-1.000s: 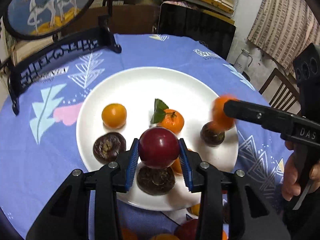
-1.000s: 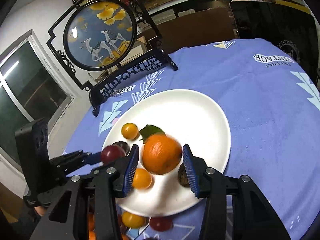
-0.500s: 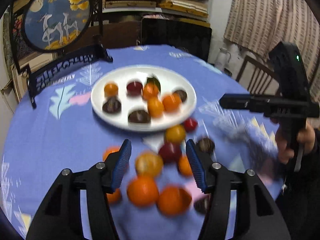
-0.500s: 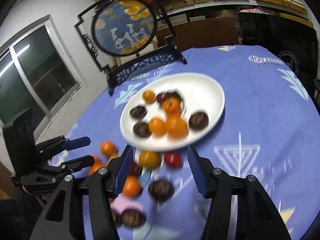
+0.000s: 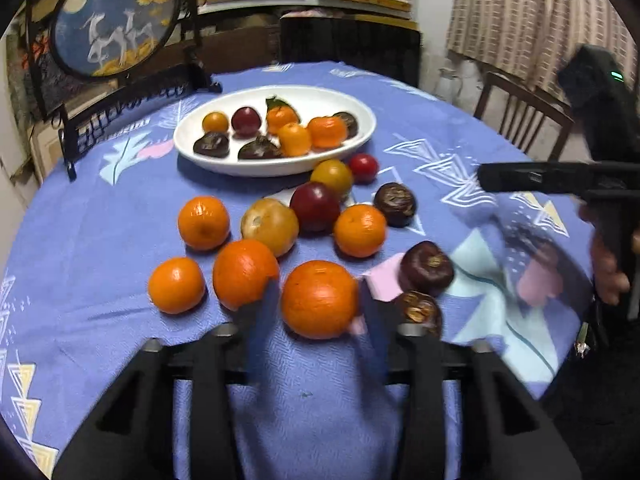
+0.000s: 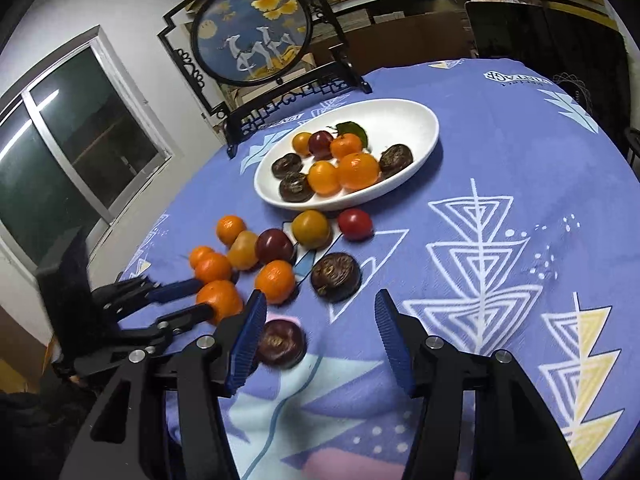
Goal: Organize fruits
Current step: 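Grasp a large orange with the left tool while the right tool carries a dark brown fruit to the plate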
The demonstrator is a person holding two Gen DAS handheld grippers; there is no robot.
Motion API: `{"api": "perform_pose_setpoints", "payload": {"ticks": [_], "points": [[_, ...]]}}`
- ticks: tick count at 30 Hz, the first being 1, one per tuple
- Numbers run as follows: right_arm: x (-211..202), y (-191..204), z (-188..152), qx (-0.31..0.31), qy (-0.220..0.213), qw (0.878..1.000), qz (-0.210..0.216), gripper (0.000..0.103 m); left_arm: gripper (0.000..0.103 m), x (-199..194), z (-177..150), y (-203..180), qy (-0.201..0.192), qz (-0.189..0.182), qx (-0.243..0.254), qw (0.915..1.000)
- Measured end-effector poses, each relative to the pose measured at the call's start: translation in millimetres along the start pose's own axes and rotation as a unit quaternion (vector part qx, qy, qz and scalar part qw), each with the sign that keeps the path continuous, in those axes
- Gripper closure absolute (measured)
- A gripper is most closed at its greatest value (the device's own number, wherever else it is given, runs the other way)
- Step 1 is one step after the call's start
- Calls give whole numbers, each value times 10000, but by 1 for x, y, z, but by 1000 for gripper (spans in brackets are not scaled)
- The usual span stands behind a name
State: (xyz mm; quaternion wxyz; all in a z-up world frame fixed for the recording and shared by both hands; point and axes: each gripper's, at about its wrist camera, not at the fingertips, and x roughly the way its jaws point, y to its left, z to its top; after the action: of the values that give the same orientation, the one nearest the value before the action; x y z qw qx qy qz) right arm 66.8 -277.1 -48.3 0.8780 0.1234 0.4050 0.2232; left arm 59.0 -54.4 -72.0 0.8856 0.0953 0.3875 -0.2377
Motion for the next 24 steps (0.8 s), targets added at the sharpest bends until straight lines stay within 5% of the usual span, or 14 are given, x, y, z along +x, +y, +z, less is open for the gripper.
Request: {"api": "perform_pose_setpoints", "payload": {"ticks": [5,12,19,24], "points": [[1,12,-6,-209,150,9996,125,46,54,20,-2,-14,144,81,272,9995],[27,43,-23,-987,598,9933,-99,46,59,-3,-5,10,-74,-194,-319,9993],[57,41,-21,-967,821,9913,-348,38,59,-28,-10,13,-228,-211,-305,9991],[63,45,-22,-864,976,9914,-138,37,59,-24,-11,15,-167,-250,-396,9988]]}}
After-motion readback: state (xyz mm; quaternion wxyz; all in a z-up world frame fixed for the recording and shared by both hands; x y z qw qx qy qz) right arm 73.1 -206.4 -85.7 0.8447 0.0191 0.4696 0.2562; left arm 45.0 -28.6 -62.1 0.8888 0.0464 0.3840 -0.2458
